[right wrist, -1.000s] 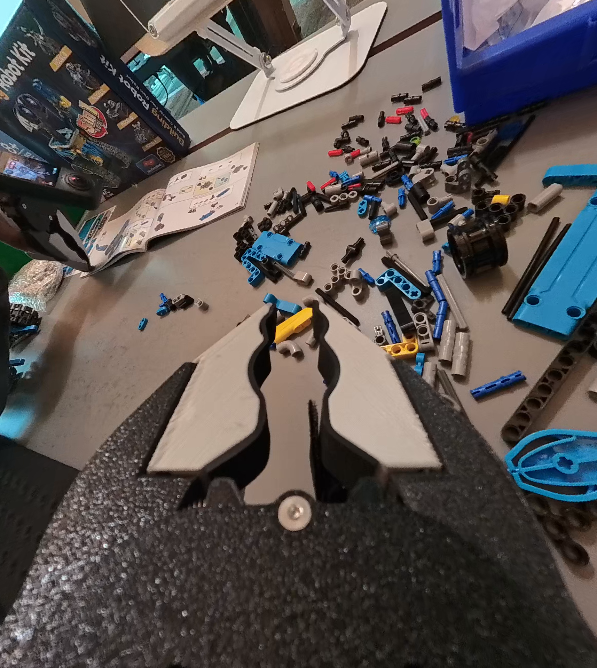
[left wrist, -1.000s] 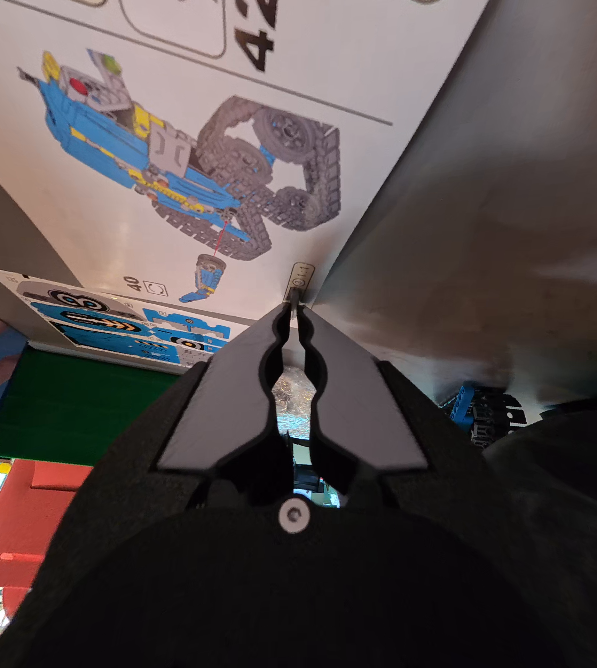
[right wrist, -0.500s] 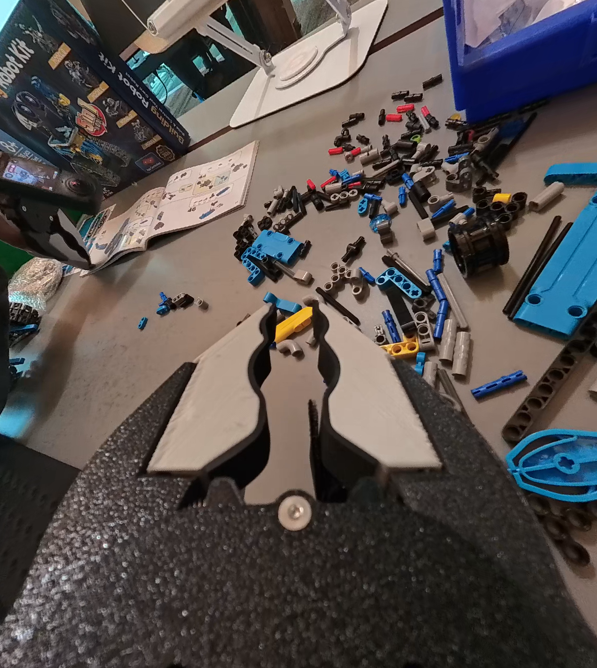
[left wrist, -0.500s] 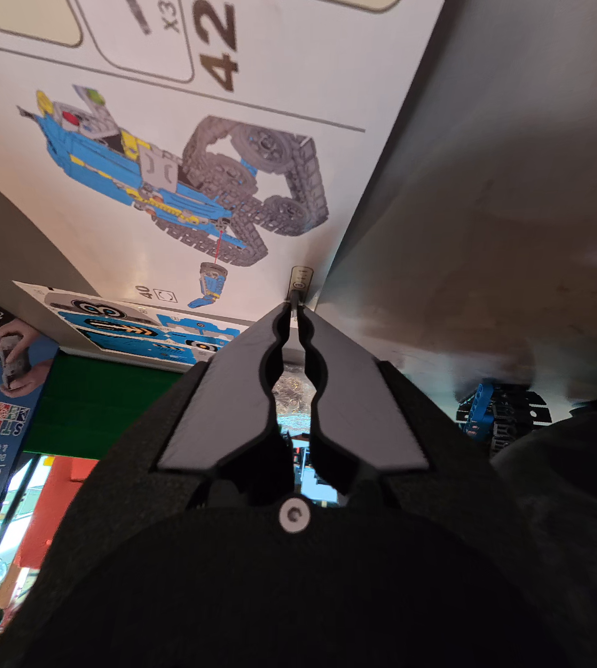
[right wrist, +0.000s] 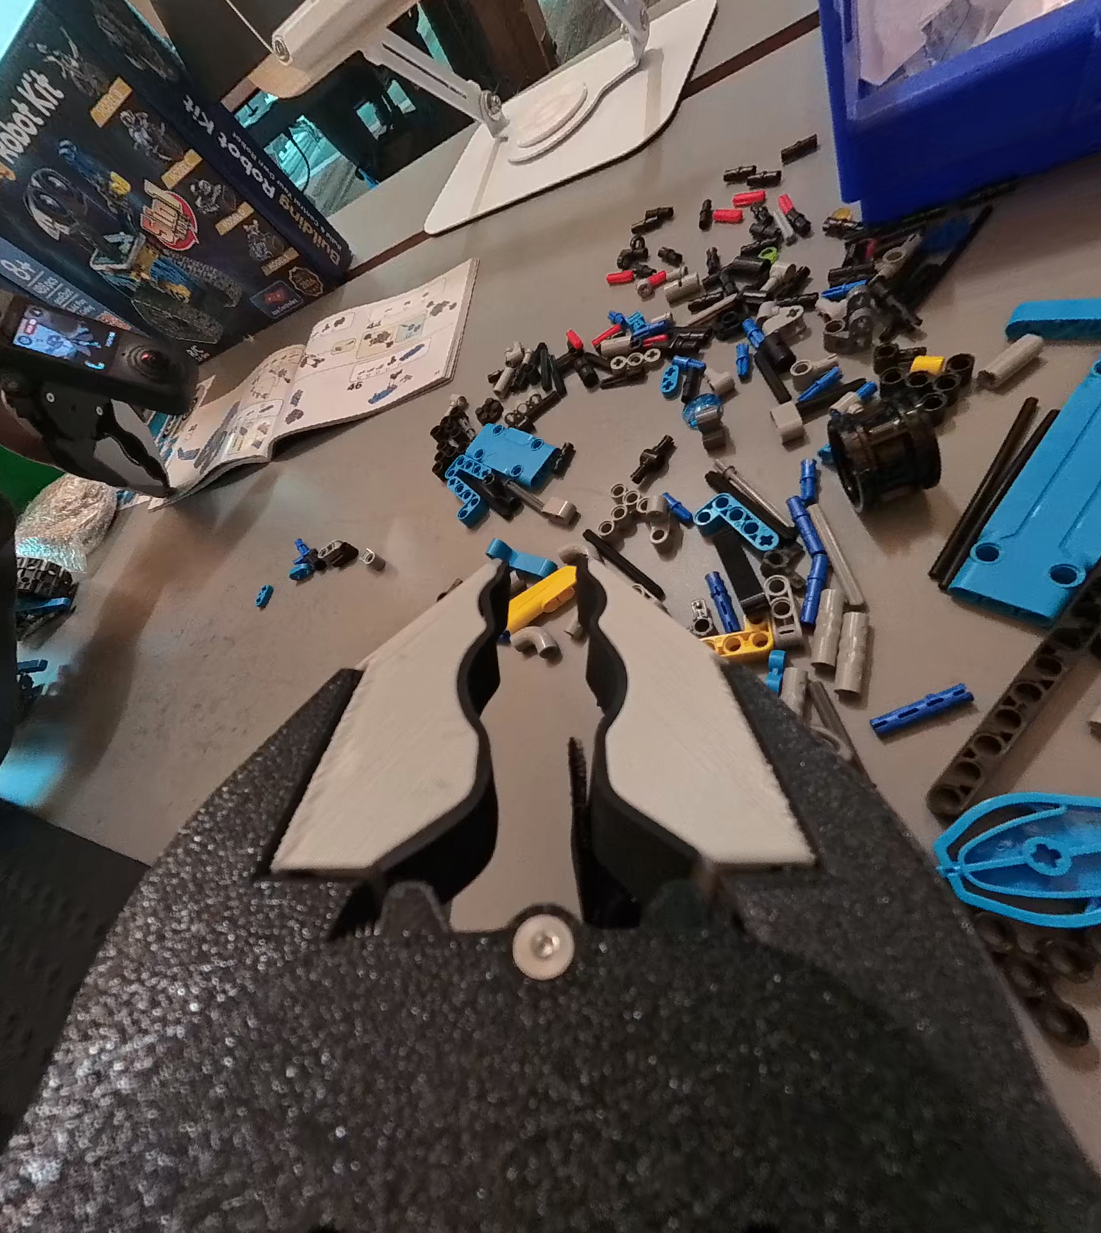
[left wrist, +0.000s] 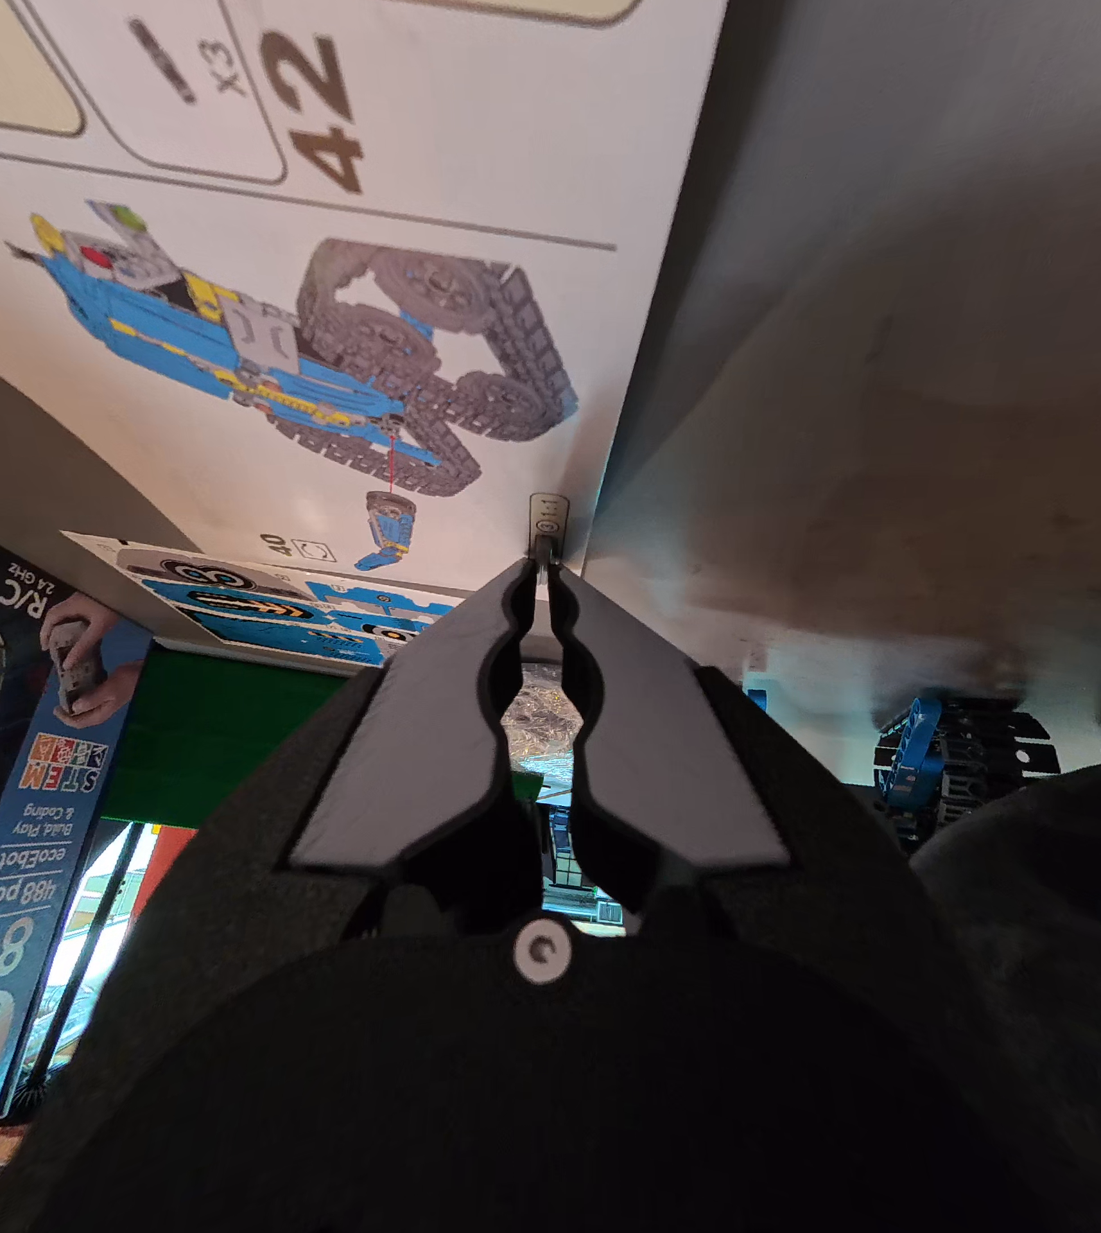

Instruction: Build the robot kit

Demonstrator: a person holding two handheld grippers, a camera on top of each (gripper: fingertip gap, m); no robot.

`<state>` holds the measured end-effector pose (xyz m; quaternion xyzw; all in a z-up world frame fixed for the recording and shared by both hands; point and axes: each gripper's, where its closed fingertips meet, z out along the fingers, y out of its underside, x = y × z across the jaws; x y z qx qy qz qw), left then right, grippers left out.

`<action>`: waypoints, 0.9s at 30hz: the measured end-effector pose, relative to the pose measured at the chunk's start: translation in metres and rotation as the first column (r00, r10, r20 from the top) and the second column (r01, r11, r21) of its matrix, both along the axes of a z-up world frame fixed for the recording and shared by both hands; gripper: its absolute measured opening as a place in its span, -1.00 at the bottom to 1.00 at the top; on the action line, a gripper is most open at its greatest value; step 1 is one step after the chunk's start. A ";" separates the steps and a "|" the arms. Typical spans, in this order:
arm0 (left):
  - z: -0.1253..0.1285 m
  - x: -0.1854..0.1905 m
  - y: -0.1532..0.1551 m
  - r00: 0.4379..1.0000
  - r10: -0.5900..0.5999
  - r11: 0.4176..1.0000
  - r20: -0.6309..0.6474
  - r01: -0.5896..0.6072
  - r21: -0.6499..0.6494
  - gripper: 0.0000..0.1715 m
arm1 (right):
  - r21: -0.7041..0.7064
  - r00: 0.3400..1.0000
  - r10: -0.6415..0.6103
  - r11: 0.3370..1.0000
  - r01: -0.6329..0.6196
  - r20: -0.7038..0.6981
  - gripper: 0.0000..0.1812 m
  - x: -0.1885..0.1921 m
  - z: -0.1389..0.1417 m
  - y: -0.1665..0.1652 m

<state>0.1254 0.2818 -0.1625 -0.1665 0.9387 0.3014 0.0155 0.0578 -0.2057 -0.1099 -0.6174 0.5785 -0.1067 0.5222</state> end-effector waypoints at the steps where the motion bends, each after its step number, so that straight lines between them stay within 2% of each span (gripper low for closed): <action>1: 0.000 0.000 0.000 1.000 0.000 1.000 -0.001 0.000 0.000 -0.97 | 0.000 1.000 0.000 1.000 0.000 0.000 -0.79 0.000 0.000 0.000; 9: 0.001 0.000 0.000 1.000 0.016 1.000 0.009 -0.016 0.002 -0.97 | -0.001 1.000 0.000 1.000 0.000 -0.001 -0.79 0.000 0.000 0.000; 12: 0.017 -0.001 -0.015 0.997 0.058 0.998 0.058 -0.059 0.011 -0.97 | -0.001 1.000 -0.002 1.000 0.002 0.000 -0.79 0.000 0.000 0.000; 14: 0.026 -0.004 -0.063 0.994 0.064 0.988 0.083 -0.051 -0.148 -0.97 | -0.002 1.000 -0.003 1.000 0.003 -0.001 -0.79 0.000 0.000 0.000; 16: 0.029 -0.021 -0.132 0.998 0.068 0.929 0.009 -0.060 -0.365 -0.97 | -0.007 1.000 -0.002 1.000 0.002 -0.004 -0.79 0.001 -0.001 0.000; 18: 0.029 -0.043 -0.189 0.998 -0.038 0.867 -0.058 0.004 -0.499 -0.97 | -0.014 1.000 0.000 1.000 0.000 -0.005 -0.79 0.000 -0.002 0.000; 20: 0.024 -0.060 -0.231 0.987 -0.135 0.816 -0.092 0.058 -0.575 -0.97 | -0.018 1.000 -0.001 1.000 0.001 -0.005 -0.79 0.000 -0.002 0.000; 23: 0.010 -0.075 -0.269 0.973 -0.207 0.780 -0.102 0.102 -0.617 -0.97 | -0.020 1.000 -0.006 1.000 0.006 -0.002 -0.79 0.000 -0.001 0.000; 27: 0.000 -0.081 -0.280 0.972 -0.217 0.788 -0.095 0.117 -0.605 -0.97 | -0.031 1.000 -0.008 0.999 0.007 -0.006 -0.79 0.000 -0.003 0.000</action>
